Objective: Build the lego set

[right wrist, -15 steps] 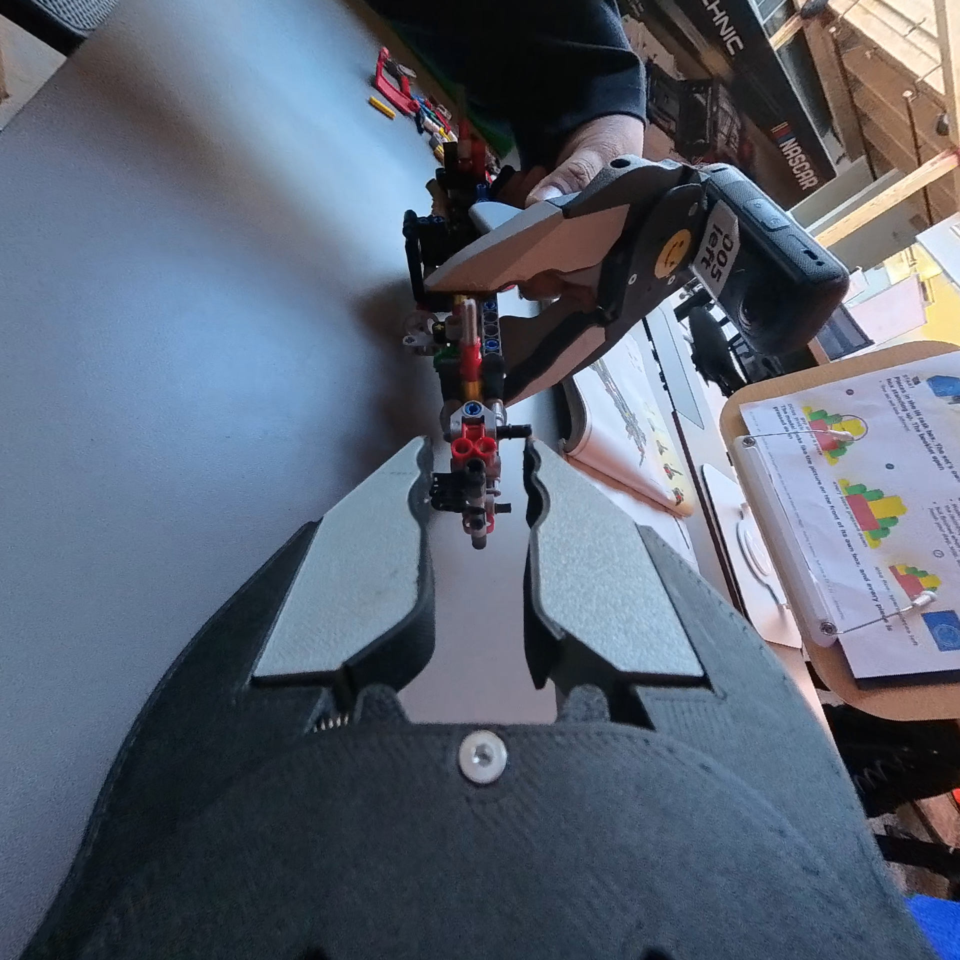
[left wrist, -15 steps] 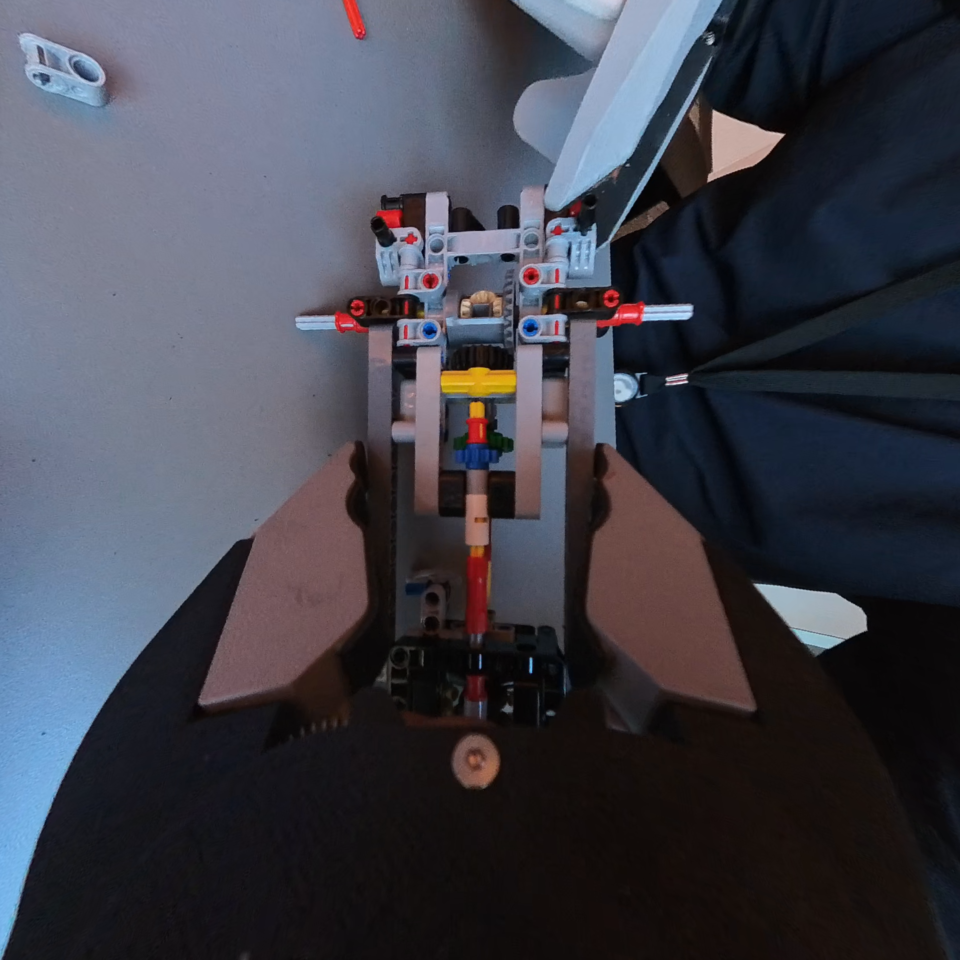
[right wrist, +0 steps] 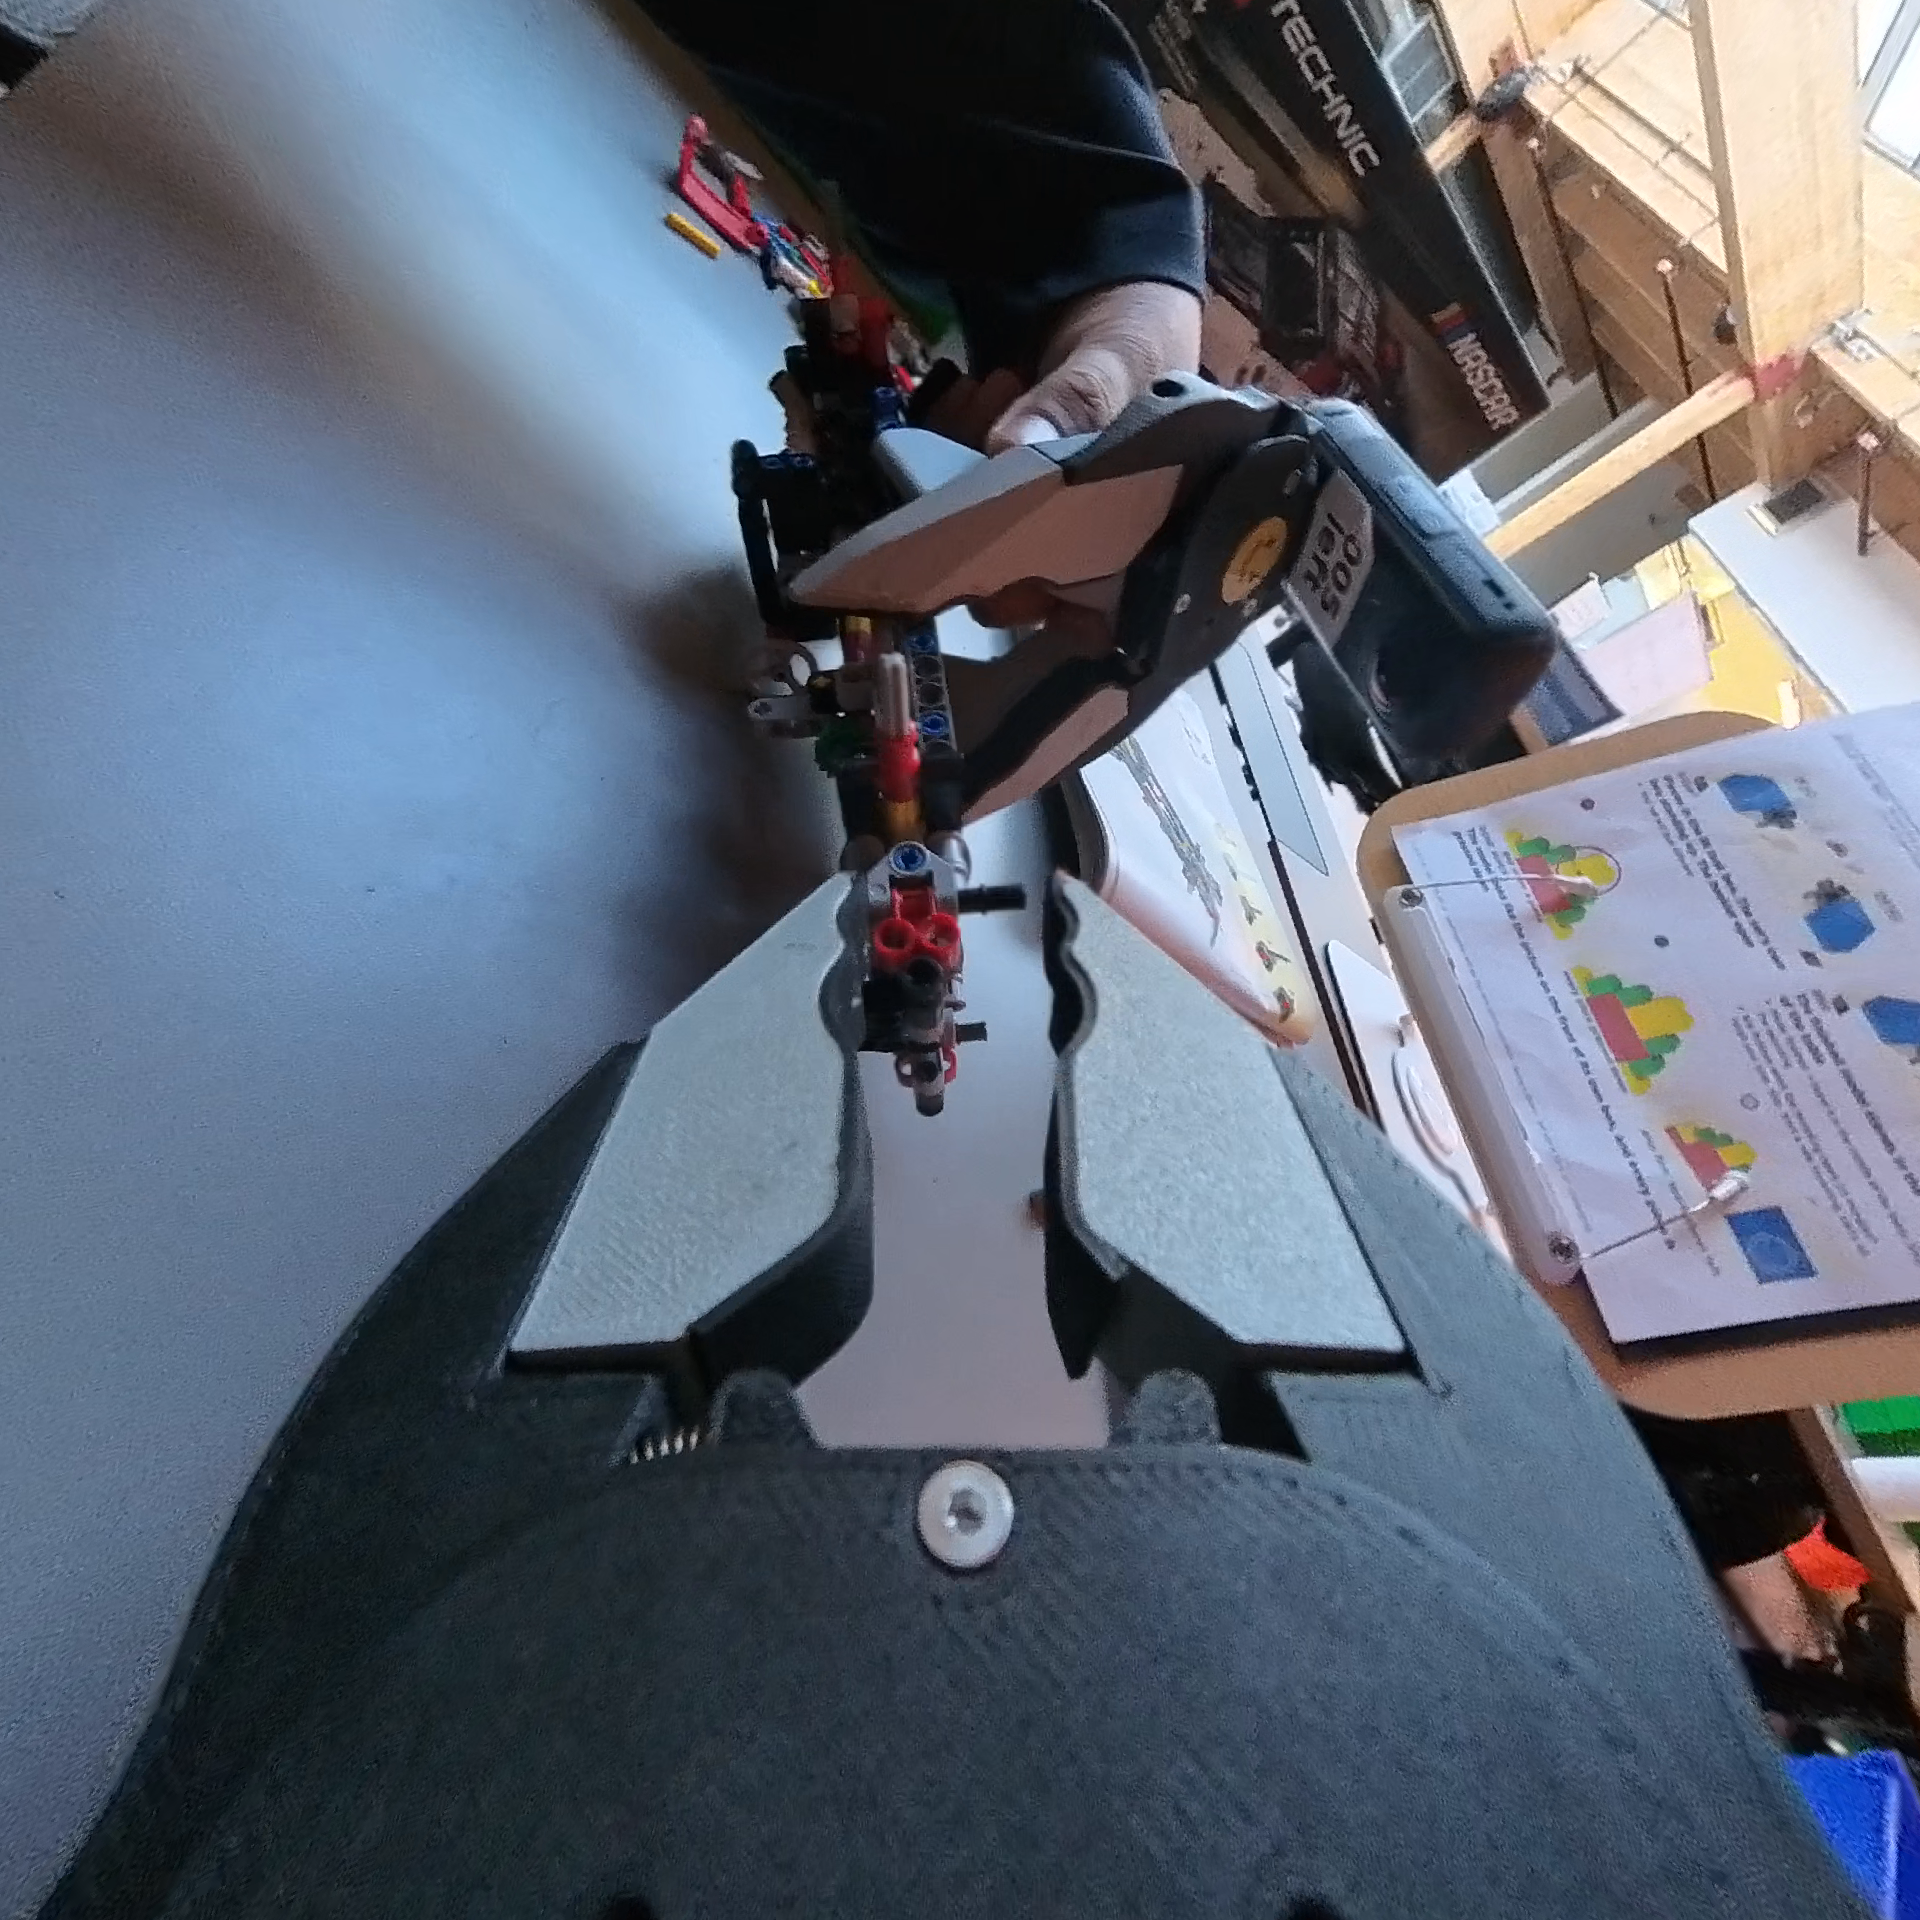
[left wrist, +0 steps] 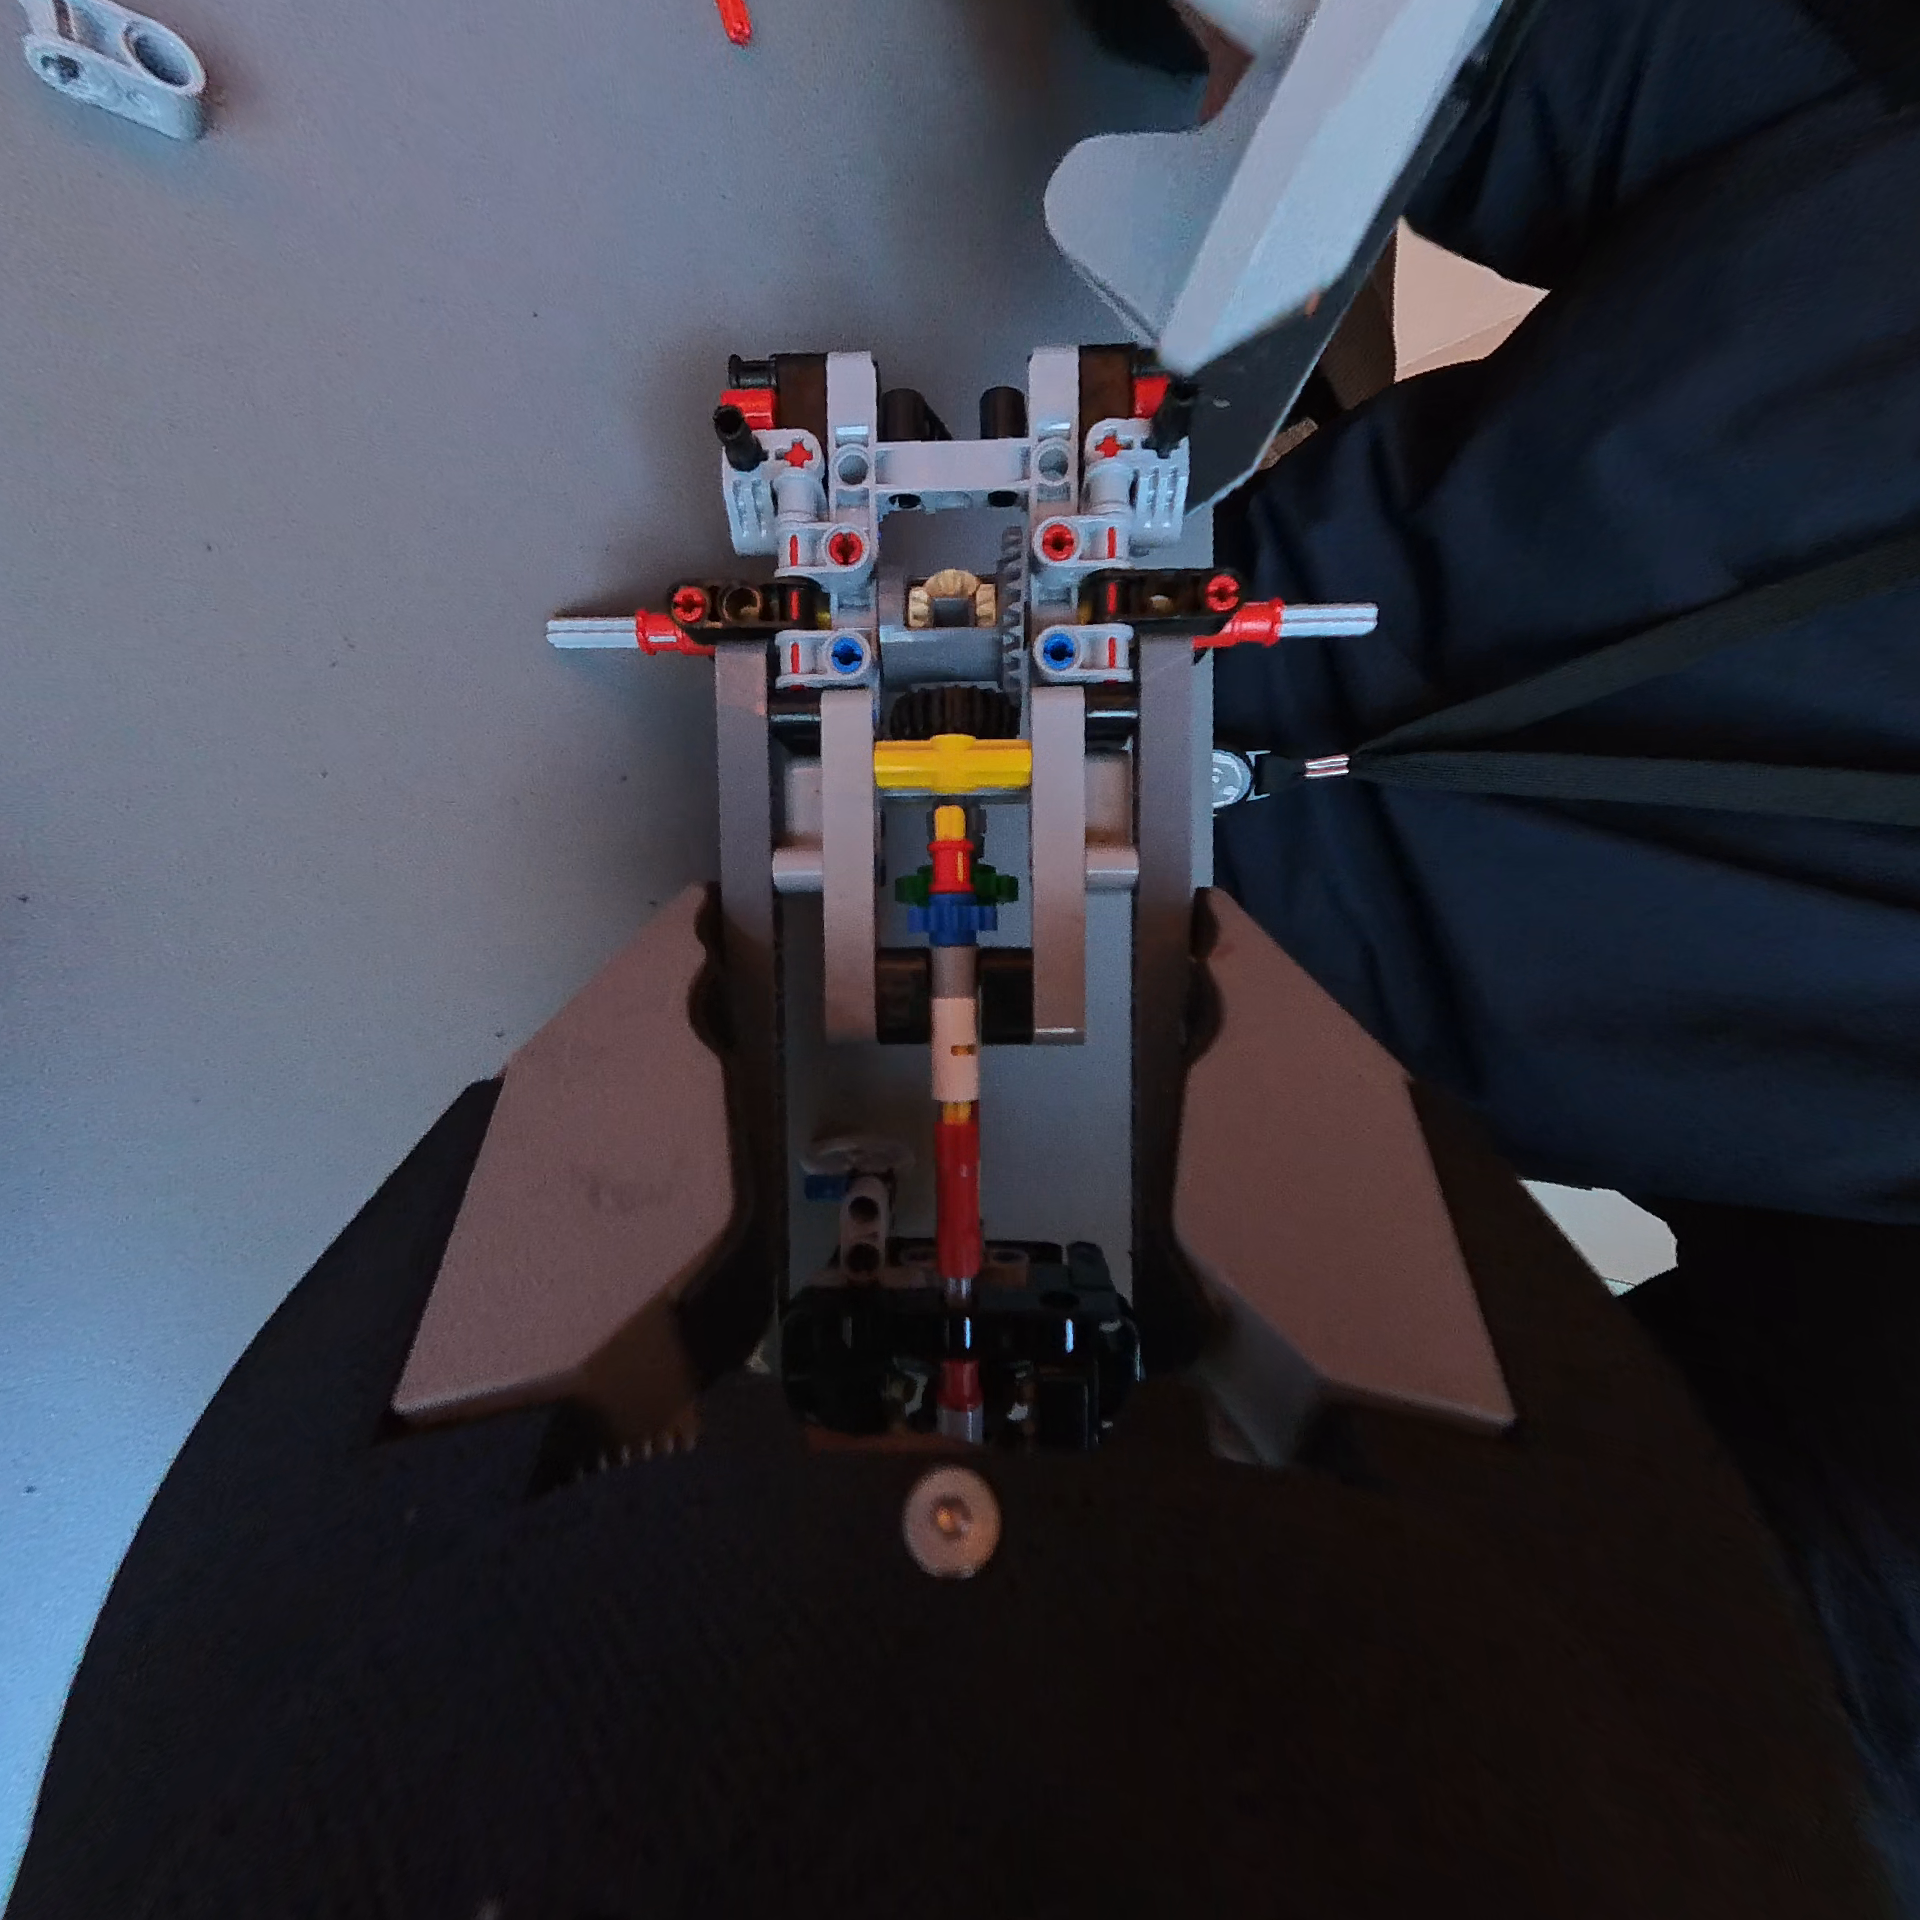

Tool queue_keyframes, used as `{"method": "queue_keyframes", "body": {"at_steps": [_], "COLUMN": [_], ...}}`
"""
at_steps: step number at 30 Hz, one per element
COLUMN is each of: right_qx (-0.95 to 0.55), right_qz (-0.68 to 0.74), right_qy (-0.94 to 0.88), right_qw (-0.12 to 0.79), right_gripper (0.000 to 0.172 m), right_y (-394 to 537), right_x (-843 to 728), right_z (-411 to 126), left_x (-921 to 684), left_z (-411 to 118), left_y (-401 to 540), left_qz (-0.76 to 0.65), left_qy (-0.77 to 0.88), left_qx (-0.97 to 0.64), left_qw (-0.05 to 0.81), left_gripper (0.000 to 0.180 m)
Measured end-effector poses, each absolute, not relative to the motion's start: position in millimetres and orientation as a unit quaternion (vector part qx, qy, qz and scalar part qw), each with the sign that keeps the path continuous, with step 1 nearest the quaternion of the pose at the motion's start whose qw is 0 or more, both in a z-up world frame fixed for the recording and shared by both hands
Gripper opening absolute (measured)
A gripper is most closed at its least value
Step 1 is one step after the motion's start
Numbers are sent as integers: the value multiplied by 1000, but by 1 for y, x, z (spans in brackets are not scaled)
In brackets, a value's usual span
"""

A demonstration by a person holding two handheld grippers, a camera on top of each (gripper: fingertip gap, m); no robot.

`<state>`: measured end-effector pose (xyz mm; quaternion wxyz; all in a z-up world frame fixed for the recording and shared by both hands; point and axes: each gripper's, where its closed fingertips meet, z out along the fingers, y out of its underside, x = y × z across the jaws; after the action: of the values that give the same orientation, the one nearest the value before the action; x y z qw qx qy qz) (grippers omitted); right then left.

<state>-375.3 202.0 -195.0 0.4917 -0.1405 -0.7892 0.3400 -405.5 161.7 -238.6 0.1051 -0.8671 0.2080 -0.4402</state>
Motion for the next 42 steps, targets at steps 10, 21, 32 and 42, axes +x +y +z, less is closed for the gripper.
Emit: {"method": "queue_keyframes", "body": {"at_steps": [10, 21, 32, 42], "right_qx": [-113, -100, -185, -408], "right_qz": [311, 298, 458, 581], "right_qy": [-816, -813, -768, -665], "right_qw": [473, 491, 406, 235], "right_gripper": [28, 26, 37, 49], "right_y": [199, 196, 194, 237], "right_x": [-378, -380, -370, -391], "right_z": [-202, -205, -196, -186], "left_x": [-407, -411, -417, -441], "left_z": [-241, -241, -242, -236], "left_y": [160, 159, 170, 177], "left_qz": [-428, -423, -172, -59], "left_qy": [217, 213, 201, 138], "left_qx": [-871, -874, -930, -924], "left_qw": [103, 108, 257, 350], "left_gripper": [85, 84, 85, 84]}}
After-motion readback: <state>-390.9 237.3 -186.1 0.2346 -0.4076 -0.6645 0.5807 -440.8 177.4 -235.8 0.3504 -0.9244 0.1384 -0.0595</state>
